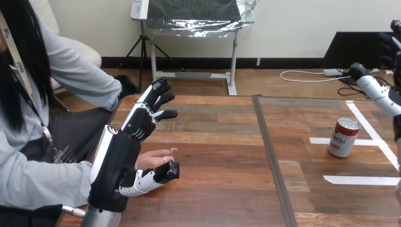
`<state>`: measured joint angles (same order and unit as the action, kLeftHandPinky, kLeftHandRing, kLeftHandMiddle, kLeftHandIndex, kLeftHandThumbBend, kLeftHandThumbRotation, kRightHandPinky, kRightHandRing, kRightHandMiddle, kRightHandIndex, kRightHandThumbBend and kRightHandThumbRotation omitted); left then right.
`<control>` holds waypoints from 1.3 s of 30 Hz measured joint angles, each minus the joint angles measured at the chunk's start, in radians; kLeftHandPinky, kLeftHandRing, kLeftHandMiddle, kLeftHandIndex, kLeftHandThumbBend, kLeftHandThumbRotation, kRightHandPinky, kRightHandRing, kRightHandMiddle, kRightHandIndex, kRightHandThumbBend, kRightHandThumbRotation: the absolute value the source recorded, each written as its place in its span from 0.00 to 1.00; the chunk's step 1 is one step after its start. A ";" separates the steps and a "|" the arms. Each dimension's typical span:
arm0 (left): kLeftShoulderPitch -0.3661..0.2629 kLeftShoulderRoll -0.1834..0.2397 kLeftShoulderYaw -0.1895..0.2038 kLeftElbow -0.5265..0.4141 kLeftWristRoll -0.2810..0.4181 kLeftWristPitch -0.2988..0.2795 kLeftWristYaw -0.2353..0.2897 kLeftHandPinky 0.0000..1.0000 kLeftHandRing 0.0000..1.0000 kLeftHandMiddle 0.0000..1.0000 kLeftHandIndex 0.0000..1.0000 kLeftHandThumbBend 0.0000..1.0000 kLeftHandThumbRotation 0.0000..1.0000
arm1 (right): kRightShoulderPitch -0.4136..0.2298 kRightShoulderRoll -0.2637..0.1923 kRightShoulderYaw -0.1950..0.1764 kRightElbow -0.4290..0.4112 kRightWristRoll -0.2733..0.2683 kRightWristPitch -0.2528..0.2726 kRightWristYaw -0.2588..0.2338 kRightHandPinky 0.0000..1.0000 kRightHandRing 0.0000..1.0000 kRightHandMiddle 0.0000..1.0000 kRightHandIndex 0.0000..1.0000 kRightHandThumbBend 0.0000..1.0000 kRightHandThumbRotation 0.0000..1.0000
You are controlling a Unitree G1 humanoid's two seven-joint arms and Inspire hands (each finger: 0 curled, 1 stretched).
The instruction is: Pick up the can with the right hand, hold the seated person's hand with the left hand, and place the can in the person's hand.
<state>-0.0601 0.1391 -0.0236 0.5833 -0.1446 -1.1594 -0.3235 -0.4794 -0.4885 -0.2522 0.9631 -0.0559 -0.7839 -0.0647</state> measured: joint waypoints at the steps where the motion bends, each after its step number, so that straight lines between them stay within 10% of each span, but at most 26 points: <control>1: 0.000 0.000 0.000 0.000 0.000 0.000 0.000 0.76 0.88 0.92 0.92 1.00 0.69 | -0.005 -0.005 0.001 0.010 -0.004 0.002 -0.006 0.87 0.90 0.88 0.94 1.00 0.64; 19: 0.000 0.001 0.000 0.000 -0.004 -0.001 -0.006 0.76 0.89 0.93 0.92 1.00 0.68 | -0.085 -0.068 0.041 0.176 -0.105 0.078 -0.103 0.84 0.88 0.86 0.93 1.00 0.66; 39: 0.000 0.003 0.000 -0.001 -0.007 -0.001 -0.015 0.75 0.89 0.92 0.91 1.00 0.67 | -0.116 -0.072 0.055 0.284 -0.109 0.215 -0.092 0.83 0.85 0.85 0.92 1.00 0.60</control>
<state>-0.0599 0.1418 -0.0238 0.5823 -0.1516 -1.1602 -0.3387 -0.5958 -0.5600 -0.1971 1.2474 -0.1647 -0.5691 -0.1568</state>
